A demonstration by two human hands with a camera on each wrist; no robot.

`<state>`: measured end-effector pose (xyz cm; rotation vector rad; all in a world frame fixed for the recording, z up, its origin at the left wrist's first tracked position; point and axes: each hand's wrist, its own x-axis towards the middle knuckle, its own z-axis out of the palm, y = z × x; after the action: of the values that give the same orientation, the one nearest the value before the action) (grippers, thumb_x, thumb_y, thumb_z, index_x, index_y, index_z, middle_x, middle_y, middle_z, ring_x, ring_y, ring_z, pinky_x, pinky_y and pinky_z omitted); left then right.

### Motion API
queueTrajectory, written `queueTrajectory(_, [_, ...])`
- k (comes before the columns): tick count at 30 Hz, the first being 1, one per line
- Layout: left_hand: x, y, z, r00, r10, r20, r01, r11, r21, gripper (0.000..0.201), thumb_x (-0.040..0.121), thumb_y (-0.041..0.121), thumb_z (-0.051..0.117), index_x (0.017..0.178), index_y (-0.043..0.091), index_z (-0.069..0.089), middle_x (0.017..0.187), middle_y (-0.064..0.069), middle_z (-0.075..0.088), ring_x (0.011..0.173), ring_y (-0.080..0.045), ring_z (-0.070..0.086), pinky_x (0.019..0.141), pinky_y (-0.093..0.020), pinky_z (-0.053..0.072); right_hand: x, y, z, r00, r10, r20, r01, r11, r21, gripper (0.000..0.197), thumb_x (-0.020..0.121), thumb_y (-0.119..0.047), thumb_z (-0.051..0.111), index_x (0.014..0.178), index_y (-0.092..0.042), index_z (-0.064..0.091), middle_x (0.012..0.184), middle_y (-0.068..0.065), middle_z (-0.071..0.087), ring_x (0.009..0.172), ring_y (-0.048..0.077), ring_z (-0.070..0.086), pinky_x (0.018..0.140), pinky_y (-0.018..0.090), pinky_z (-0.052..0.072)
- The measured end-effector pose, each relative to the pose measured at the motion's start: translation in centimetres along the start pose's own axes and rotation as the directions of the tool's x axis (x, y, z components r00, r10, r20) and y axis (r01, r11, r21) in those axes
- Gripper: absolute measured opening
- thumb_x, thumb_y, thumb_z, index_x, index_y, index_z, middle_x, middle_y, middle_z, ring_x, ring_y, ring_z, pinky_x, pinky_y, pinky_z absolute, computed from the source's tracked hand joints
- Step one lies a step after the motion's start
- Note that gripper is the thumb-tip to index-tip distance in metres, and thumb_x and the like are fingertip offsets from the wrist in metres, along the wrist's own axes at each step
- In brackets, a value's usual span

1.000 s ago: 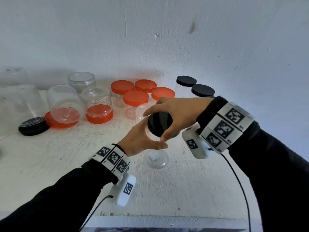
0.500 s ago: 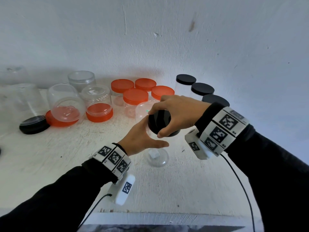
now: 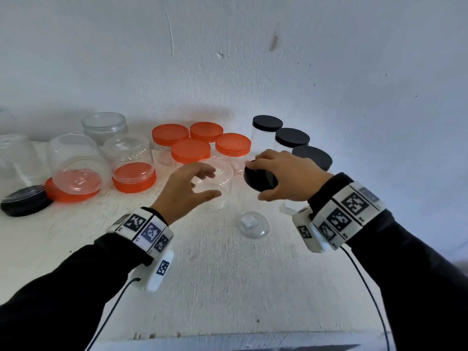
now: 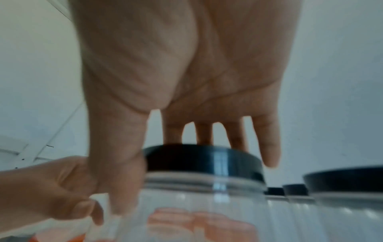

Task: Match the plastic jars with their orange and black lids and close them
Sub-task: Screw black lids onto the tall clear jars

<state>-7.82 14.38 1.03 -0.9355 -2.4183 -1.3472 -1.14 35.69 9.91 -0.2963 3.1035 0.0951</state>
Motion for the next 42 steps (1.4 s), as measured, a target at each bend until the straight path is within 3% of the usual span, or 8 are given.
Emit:
queueTrajectory(3, [1.3,-1.4,0.6,0.998,0.010,-0.063,-0.001,0.989,0.145,0.044,0.074,0.023,0.075,0.113,0.013,0.059,0.117,0.000,0.057,0.113,-0.017,0.048,0.093,-0.027,0.037,0.4,0.6,1.0,0.995,0.043,-0.092,-0.042,0.999,0.019,0.063,0.085,-0.039,0.061,0.141,-0.030,0.033,0.142,-0.008,0.034,0.127,0.017,0.033,0.080,0.032,0.040])
queueTrajectory(7, [2.4,-2.8,1.5,1.000,0.007,0.009,-0.009,0.964,0.265,0.057,0.074,0.031,0.075,0.123,0.012,0.054,0.133,-0.005,0.049,0.127,-0.019,0.037,0.103,-0.025,0.023,1.5,0.8,2.3,0.976,0.118,-0.181,-0.110,0.992,0.055,0.060,0.088,-0.036,0.059,0.142,-0.024,0.034,0.142,-0.002,0.035,0.129,0.019,0.032,0.087,0.035,0.042])
queueTrajectory(10, [3.0,-3.3,2.1,0.995,-0.048,0.088,0.019,0.951,0.309,0.068,0.075,0.036,0.073,0.132,0.013,0.046,0.144,-0.003,0.038,0.135,-0.019,0.029,0.109,-0.032,0.021,2.8,1.0,3.4,0.959,0.152,-0.238,-0.144,0.988,0.051,0.061,0.092,-0.031,0.054,0.145,-0.018,0.027,0.150,0.001,0.029,0.139,0.020,0.024,0.109,0.034,0.026])
queueTrajectory(13, [3.7,-3.8,2.4,0.982,-0.108,0.155,0.052,0.944,0.327,0.072,0.077,0.038,0.071,0.137,0.014,0.040,0.149,0.000,0.029,0.139,-0.017,0.020,0.113,-0.035,0.017,4.2,1.6,4.3,0.948,0.152,-0.279,-0.141,0.988,0.062,0.062,0.092,-0.029,0.053,0.146,-0.014,0.025,0.152,0.004,0.026,0.142,0.021,0.018,0.115,0.032,0.009])
queueTrajectory(25, [4.0,-5.3,2.5,0.984,-0.077,0.163,0.024,0.953,0.302,0.061,0.075,0.031,0.073,0.129,0.015,0.051,0.147,0.001,0.035,0.139,-0.018,0.018,0.111,-0.032,0.015,7.5,2.9,5.0,0.932,0.198,-0.305,-0.200,0.979,0.024,0.064,0.091,-0.029,0.055,0.145,-0.012,0.024,0.151,0.008,0.026,0.141,0.024,0.018,0.117,0.039,0.010])
queueTrajectory(35, [3.4,-4.7,2.1,0.975,-0.091,0.201,0.025,0.951,0.309,0.066,0.079,0.031,0.071,0.136,0.016,0.042,0.152,0.001,0.025,0.143,-0.014,0.010,0.115,-0.033,0.012,8.1,2.5,4.1,0.933,0.207,-0.295,-0.223,0.975,-0.021,0.051,0.087,-0.027,0.061,0.130,-0.011,0.040,0.135,0.008,0.044,0.127,0.028,0.038,0.109,0.044,0.028])
queueTrajectory(38, [2.6,-4.0,1.2,0.991,-0.057,0.124,0.018,0.955,0.297,0.059,0.083,0.029,0.066,0.135,0.016,0.043,0.148,0.001,0.033,0.139,-0.013,0.020,0.113,-0.028,0.017,8.3,2.2,4.1,0.931,0.228,-0.286,-0.252,0.966,-0.050,0.048,0.088,-0.023,0.060,0.129,-0.010,0.039,0.132,0.009,0.046,0.124,0.029,0.041,0.107,0.045,0.030])
queueTrajectory(42, [0.8,-3.2,-1.6,0.997,-0.075,0.012,0.069,0.957,0.282,0.039,0.088,0.028,0.060,0.124,0.015,0.054,0.129,0.003,0.052,0.118,-0.007,0.042,0.095,-0.014,0.026,8.7,0.8,3.5,0.921,0.296,-0.253,-0.327,0.941,-0.091,0.048,0.087,-0.022,0.058,0.126,-0.005,0.038,0.128,0.012,0.047,0.120,0.033,0.045,0.106,0.054,0.029])
